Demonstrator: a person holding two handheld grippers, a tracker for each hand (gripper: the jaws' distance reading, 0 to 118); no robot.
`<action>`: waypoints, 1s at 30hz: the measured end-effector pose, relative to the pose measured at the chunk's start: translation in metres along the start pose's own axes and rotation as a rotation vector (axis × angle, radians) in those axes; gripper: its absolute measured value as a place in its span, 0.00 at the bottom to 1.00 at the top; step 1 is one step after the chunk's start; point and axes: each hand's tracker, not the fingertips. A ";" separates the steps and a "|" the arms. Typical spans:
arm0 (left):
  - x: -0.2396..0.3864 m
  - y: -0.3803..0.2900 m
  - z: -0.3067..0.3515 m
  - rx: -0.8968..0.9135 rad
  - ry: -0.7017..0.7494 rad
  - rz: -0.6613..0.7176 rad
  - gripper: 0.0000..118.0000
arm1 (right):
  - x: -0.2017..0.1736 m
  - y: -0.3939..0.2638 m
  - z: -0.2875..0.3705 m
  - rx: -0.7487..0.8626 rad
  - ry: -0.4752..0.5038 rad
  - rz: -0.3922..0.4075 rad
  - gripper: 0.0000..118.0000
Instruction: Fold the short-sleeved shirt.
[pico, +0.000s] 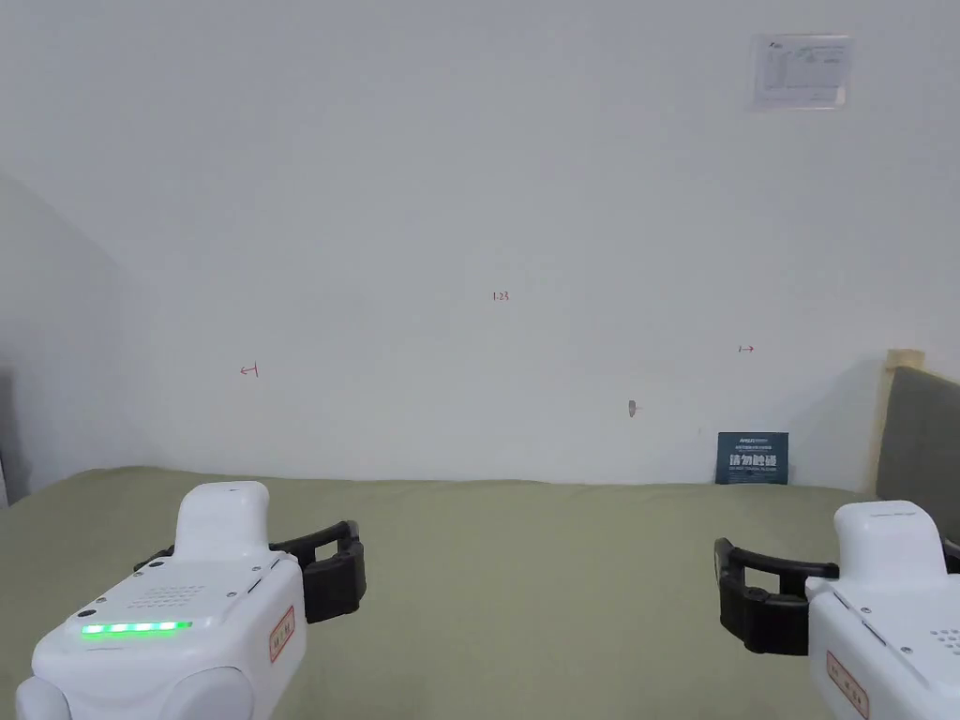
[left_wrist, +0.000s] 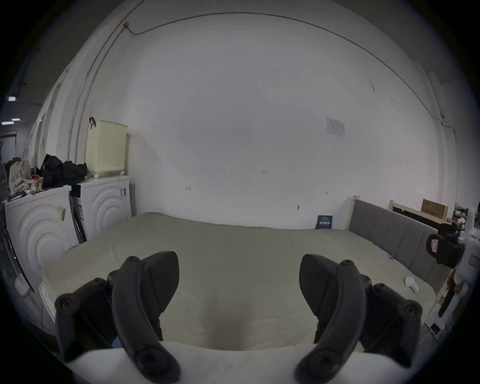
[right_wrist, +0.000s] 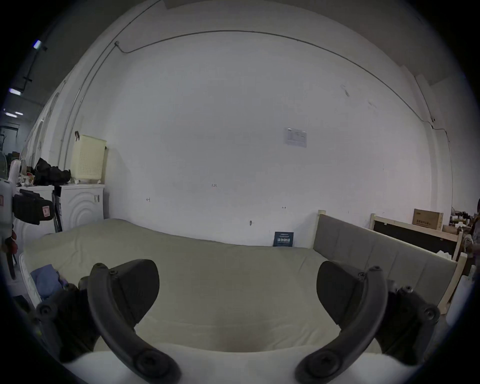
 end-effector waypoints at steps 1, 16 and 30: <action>0.000 -0.001 0.000 -0.004 -0.004 -0.003 0.86 | 0.000 -0.002 0.000 -0.001 0.003 -0.001 1.00; 0.013 -0.012 0.016 0.029 -0.066 -0.067 0.86 | -0.007 0.000 0.011 0.077 0.158 -0.026 1.00; 0.005 -0.015 0.008 -0.007 -0.078 -0.059 0.86 | -0.013 0.004 0.002 0.017 0.095 -0.032 1.00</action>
